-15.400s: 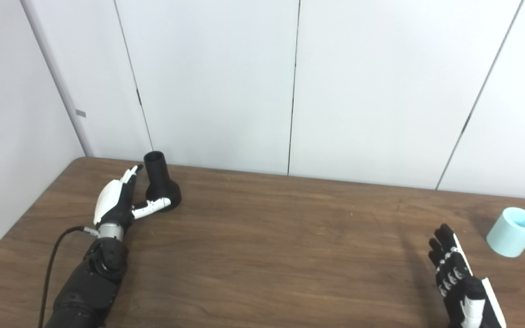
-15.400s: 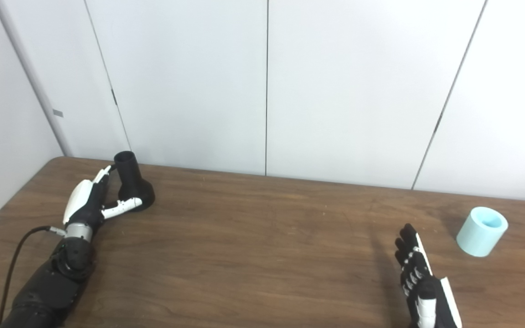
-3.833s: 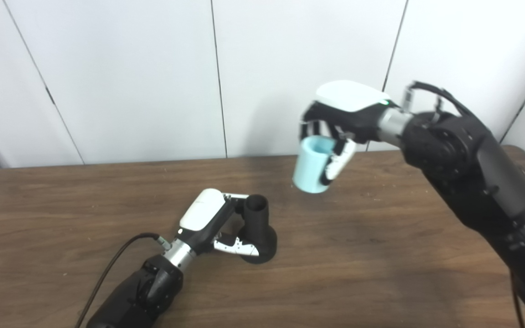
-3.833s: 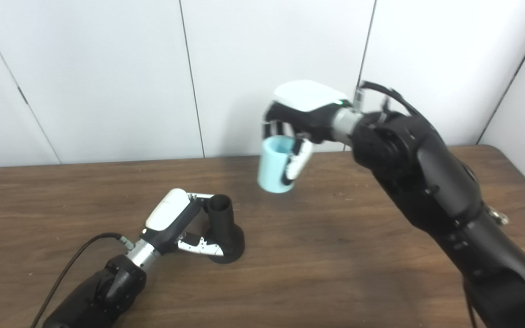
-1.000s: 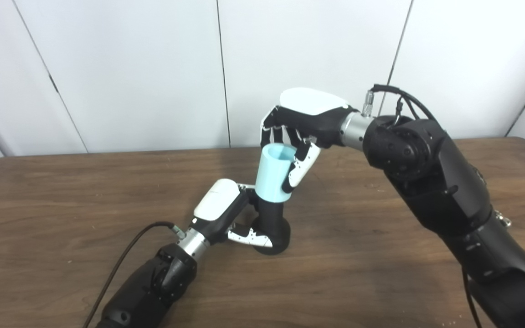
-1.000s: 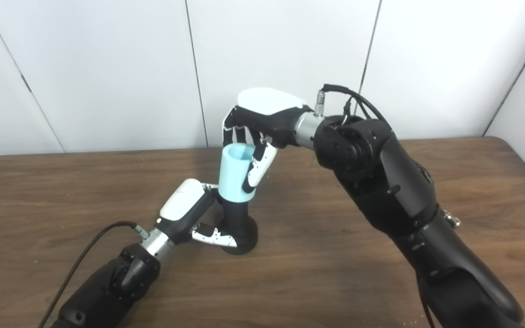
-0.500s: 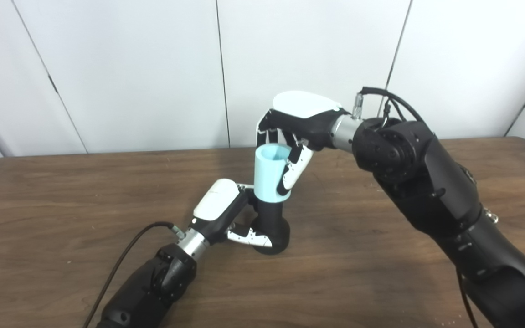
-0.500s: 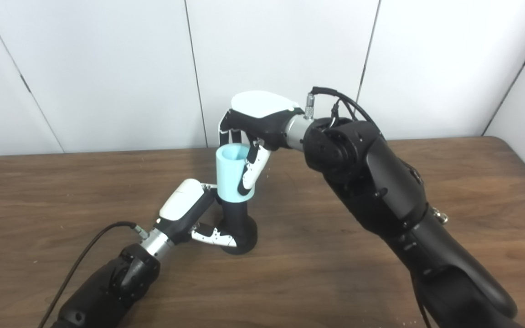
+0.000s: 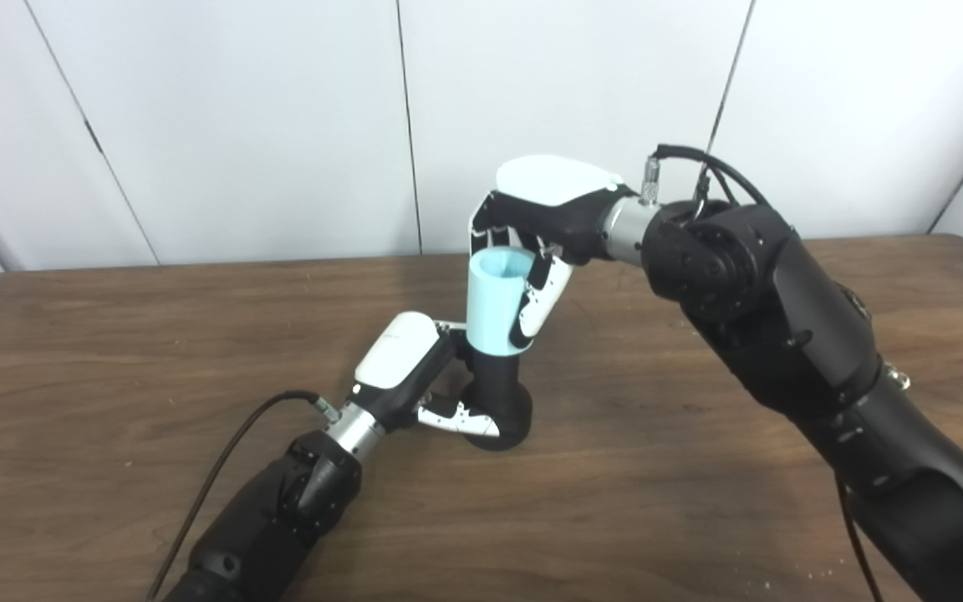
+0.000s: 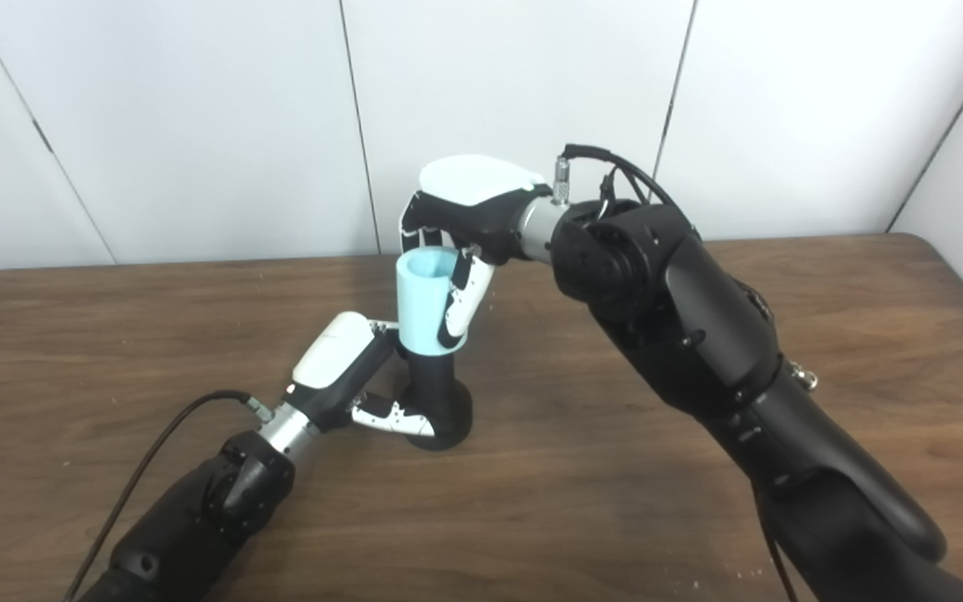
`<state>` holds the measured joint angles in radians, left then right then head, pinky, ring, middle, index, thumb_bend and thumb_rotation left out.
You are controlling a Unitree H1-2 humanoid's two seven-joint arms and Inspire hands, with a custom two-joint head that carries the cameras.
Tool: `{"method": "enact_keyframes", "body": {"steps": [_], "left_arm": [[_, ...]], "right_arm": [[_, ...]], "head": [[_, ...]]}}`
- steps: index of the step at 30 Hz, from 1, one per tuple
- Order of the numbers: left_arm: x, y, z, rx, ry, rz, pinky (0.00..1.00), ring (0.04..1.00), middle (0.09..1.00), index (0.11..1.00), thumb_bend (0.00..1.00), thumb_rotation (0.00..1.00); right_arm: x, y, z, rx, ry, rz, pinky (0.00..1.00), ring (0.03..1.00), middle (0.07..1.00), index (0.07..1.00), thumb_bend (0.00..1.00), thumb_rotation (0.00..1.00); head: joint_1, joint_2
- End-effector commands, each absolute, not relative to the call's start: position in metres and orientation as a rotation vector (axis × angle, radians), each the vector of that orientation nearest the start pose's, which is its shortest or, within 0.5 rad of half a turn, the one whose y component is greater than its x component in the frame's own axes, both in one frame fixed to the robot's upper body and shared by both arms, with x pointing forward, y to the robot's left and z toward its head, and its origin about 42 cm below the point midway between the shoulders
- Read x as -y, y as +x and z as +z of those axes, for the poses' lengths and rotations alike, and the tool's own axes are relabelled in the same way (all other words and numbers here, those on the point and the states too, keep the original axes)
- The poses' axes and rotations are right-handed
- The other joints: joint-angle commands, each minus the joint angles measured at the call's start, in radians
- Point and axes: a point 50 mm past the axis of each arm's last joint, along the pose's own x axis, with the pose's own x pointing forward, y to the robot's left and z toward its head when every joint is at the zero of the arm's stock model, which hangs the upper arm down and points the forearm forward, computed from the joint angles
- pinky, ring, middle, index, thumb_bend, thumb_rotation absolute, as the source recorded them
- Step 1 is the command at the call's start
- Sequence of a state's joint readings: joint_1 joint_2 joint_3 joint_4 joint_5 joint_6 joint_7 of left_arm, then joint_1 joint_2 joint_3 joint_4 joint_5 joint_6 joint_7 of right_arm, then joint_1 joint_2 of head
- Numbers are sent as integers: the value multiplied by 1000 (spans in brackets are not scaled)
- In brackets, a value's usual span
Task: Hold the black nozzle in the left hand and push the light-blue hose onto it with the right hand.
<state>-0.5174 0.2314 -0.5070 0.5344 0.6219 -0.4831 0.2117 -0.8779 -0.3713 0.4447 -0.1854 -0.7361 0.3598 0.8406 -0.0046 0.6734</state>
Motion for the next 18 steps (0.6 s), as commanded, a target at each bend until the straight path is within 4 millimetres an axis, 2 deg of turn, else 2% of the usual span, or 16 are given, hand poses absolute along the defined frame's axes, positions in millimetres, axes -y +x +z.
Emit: {"method": "enact_keyframes", "body": {"steps": [1, 4, 10, 12, 18], "left_arm": [[-135, 318, 17, 276, 851, -696, 502, 466, 427, 415, 657, 426], [-134, 318, 17, 278, 854, -695, 504, 466, 427, 418, 657, 426], [-135, 318, 17, 278, 856, -697, 506, 469, 430, 425, 659, 428], [-135, 317, 17, 277, 857, -697, 507, 469, 430, 426, 659, 429], [-135, 318, 17, 276, 858, -698, 506, 468, 430, 421, 659, 429]], "right_arm": [[123, 421, 401, 326, -1410, 665, 166, 251, 417, 502, 526, 0], [124, 422, 404, 289, -1350, 676, 191, 279, 416, 517, 524, 0], [125, 421, 406, 247, -1276, 699, 174, 273, 412, 519, 523, 0], [125, 421, 407, 240, -1265, 705, 175, 276, 464, 489, 529, 0], [126, 423, 405, 209, -1229, 725, 174, 283, 419, 521, 523, 0]], "head": [[-1, 0], [-2, 1], [-3, 4], [-3, 4], [-3, 4]]}}
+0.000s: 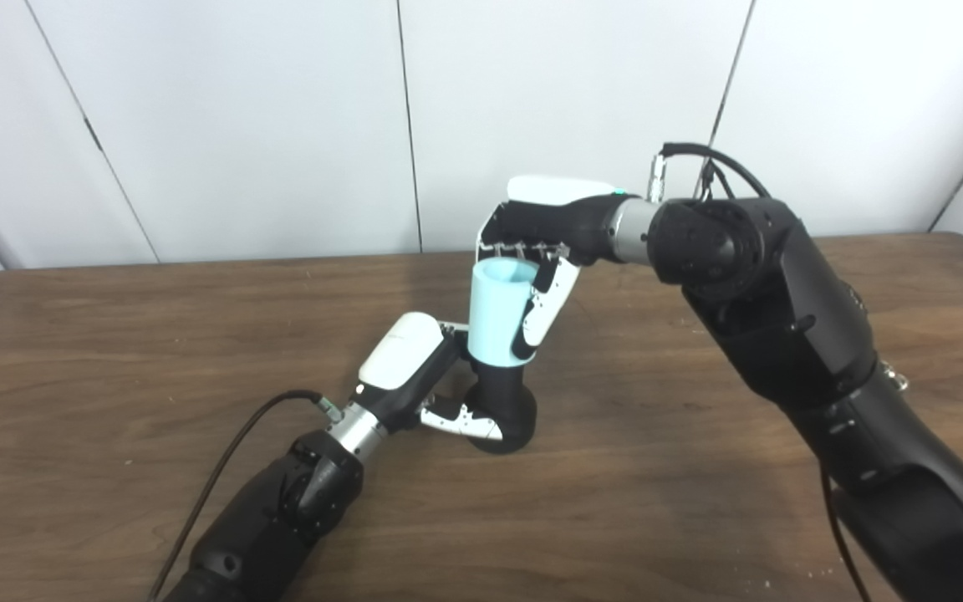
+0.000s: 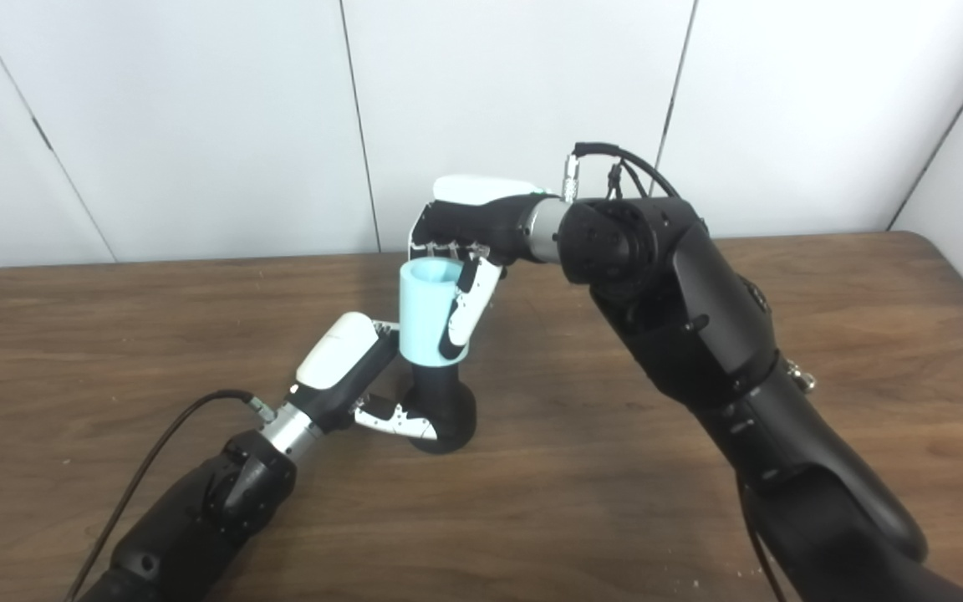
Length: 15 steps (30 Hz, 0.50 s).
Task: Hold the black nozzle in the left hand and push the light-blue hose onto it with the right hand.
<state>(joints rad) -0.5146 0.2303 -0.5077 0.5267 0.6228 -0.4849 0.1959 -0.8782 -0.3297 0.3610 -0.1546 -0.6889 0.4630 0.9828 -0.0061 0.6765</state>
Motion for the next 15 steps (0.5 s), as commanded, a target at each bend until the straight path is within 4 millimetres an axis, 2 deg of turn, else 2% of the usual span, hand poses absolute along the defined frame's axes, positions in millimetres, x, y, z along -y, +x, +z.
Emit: {"method": "enact_keyframes", "body": {"steps": [1, 9, 10, 15], "left_arm": [[-135, 318, 17, 275, 857, -698, 507, 468, 430, 421, 659, 429], [-134, 318, 18, 274, 858, -700, 507, 456, 428, 422, 660, 429], [-134, 318, 18, 274, 858, -701, 507, 461, 428, 422, 660, 429], [-134, 318, 18, 273, 858, -701, 506, 468, 434, 422, 660, 429]], "right_arm": [[126, 422, 405, 208, -1226, 727, 175, 283, 419, 521, 523, 0], [125, 422, 404, 215, -1249, 721, 178, 278, 416, 521, 523, 0], [124, 420, 402, 223, -1265, 718, 181, 277, 444, 502, 527, 0], [117, 404, 397, 398, -1458, 694, 167, 246, 471, 482, 532, 0]], "head": [[-1, 1], [1, 4], [1, 4], [1, 6]]}}
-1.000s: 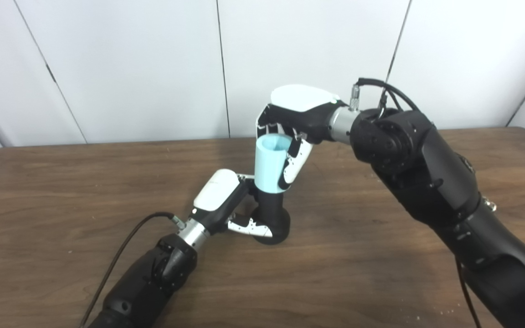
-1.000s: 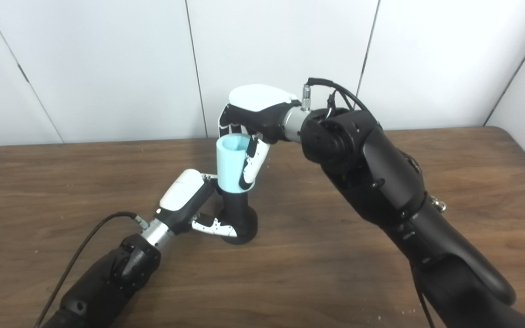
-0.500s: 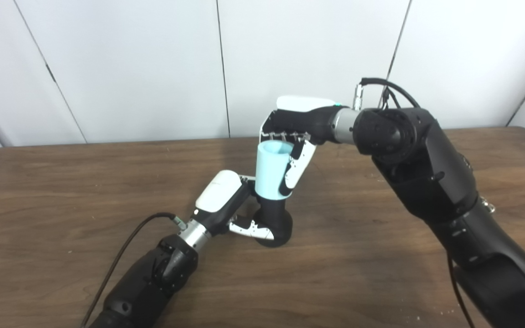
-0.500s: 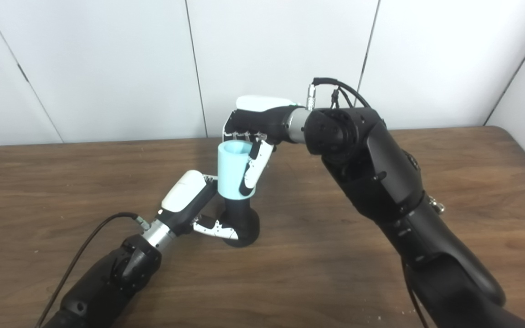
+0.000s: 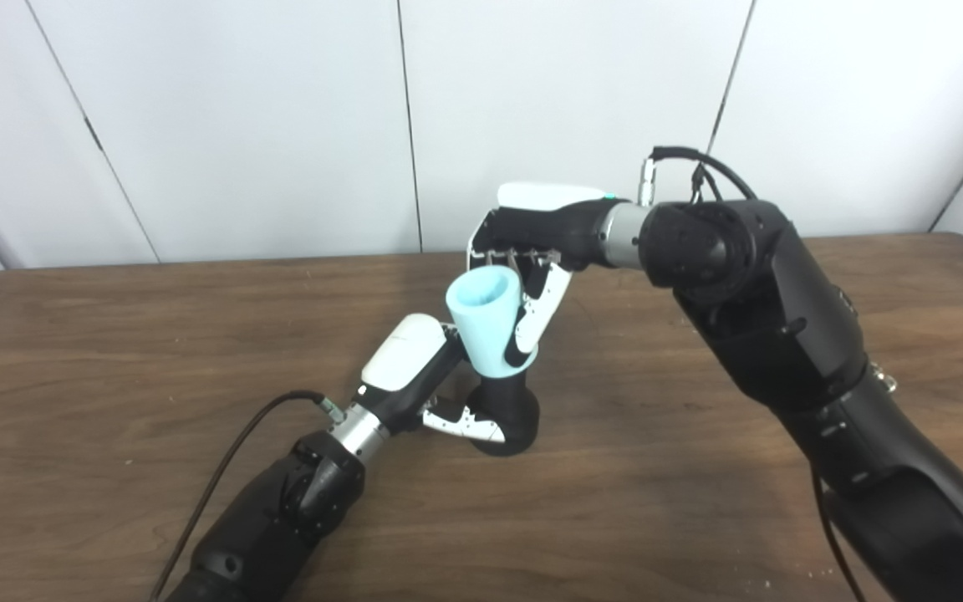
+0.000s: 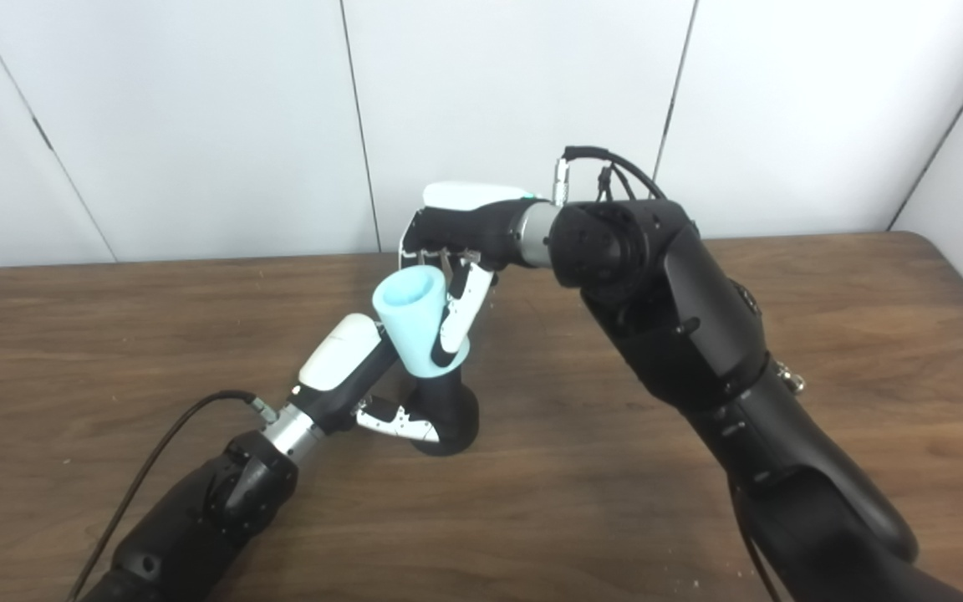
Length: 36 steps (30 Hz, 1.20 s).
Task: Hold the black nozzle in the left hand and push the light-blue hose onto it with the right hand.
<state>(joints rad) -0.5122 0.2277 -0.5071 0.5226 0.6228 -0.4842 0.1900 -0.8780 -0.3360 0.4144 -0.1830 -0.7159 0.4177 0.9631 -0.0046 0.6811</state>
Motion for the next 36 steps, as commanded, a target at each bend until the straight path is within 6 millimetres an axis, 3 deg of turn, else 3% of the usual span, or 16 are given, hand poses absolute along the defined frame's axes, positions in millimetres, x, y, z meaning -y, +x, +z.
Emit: {"method": "enact_keyframes", "body": {"steps": [1, 8, 13, 17, 36], "left_arm": [[-134, 318, 18, 273, 858, -701, 506, 466, 434, 422, 660, 429], [-134, 318, 17, 271, 862, -706, 506, 464, 432, 425, 660, 429], [-136, 317, 18, 273, 862, -705, 508, 471, 432, 425, 660, 429], [-137, 318, 18, 276, 862, -703, 508, 466, 431, 426, 660, 429], [-137, 317, 19, 269, 858, -696, 502, 465, 423, 421, 662, 431]], "right_arm": [[116, 400, 396, 445, -1498, 687, 166, 250, 471, 482, 532, 0], [123, 383, 392, 555, -1583, 654, 192, 283, 414, 515, 525, 0], [135, 386, 384, 502, -1548, 656, 157, 256, 404, 512, 524, 0], [142, 386, 378, 481, -1522, 660, 152, 253, 467, 485, 531, 0], [148, 401, 367, 356, -1455, 657, 153, 243, 472, 482, 531, 0]], "head": [[-1, 1], [-1, 0], [0, 2], [-1, 2], [2, 7]]}}
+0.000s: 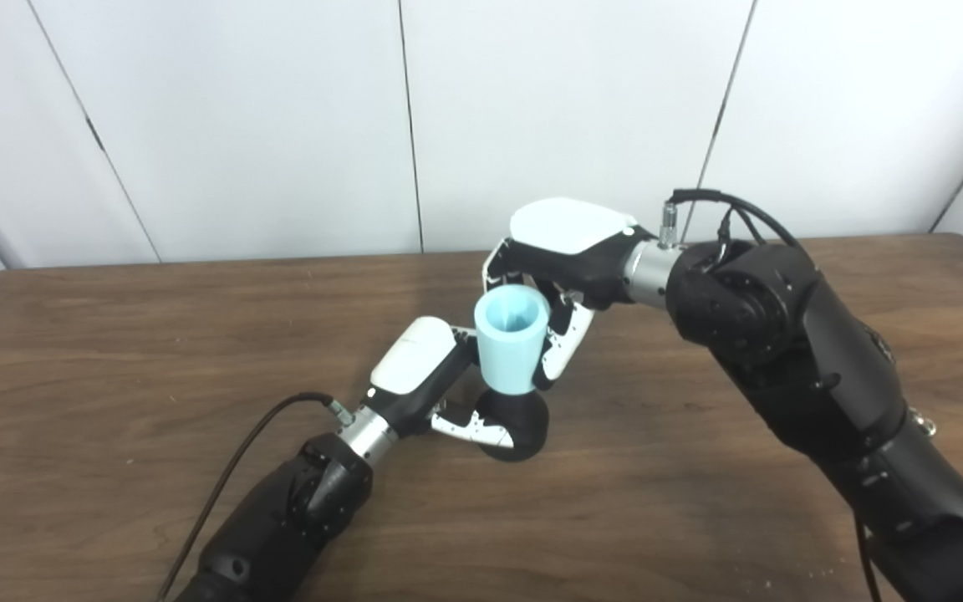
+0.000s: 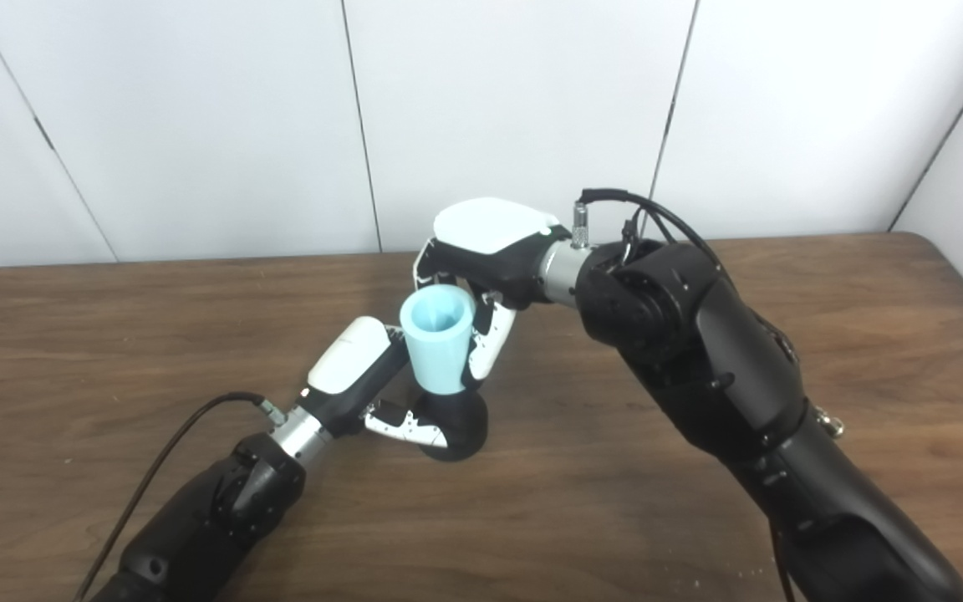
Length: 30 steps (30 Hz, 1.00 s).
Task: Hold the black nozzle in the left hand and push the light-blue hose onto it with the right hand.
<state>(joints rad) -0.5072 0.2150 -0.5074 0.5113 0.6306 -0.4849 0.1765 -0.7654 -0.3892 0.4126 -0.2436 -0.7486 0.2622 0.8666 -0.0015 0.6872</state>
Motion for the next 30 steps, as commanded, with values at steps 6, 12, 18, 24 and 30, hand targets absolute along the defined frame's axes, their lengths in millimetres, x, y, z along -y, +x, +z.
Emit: {"method": "enact_keyframes", "body": {"steps": [6, 12, 18, 24, 30], "left_arm": [[-136, 317, 19, 266, 858, -700, 501, 462, 423, 424, 662, 431], [-137, 317, 20, 270, 858, -701, 505, 470, 431, 427, 662, 431], [-138, 317, 20, 271, 858, -701, 505, 467, 425, 424, 662, 431], [-138, 316, 20, 270, 863, -701, 505, 468, 425, 424, 663, 431], [-138, 317, 20, 267, 861, -701, 504, 468, 425, 422, 663, 431]], "right_arm": [[143, 398, 361, 359, -1463, 671, 158, 246, 472, 482, 531, 0], [142, 400, 354, 347, -1472, 689, 153, 242, 472, 481, 531, 0], [139, 397, 345, 334, -1487, 702, 139, 224, 471, 481, 531, 0], [134, 389, 347, 362, -1479, 723, 85, 173, 470, 481, 531, 0], [135, 386, 350, 376, -1445, 699, 162, 254, 473, 490, 532, 2]], "head": [[-1, 0], [-1, 6], [-2, 7], [-3, 7], [0, 7]]}}
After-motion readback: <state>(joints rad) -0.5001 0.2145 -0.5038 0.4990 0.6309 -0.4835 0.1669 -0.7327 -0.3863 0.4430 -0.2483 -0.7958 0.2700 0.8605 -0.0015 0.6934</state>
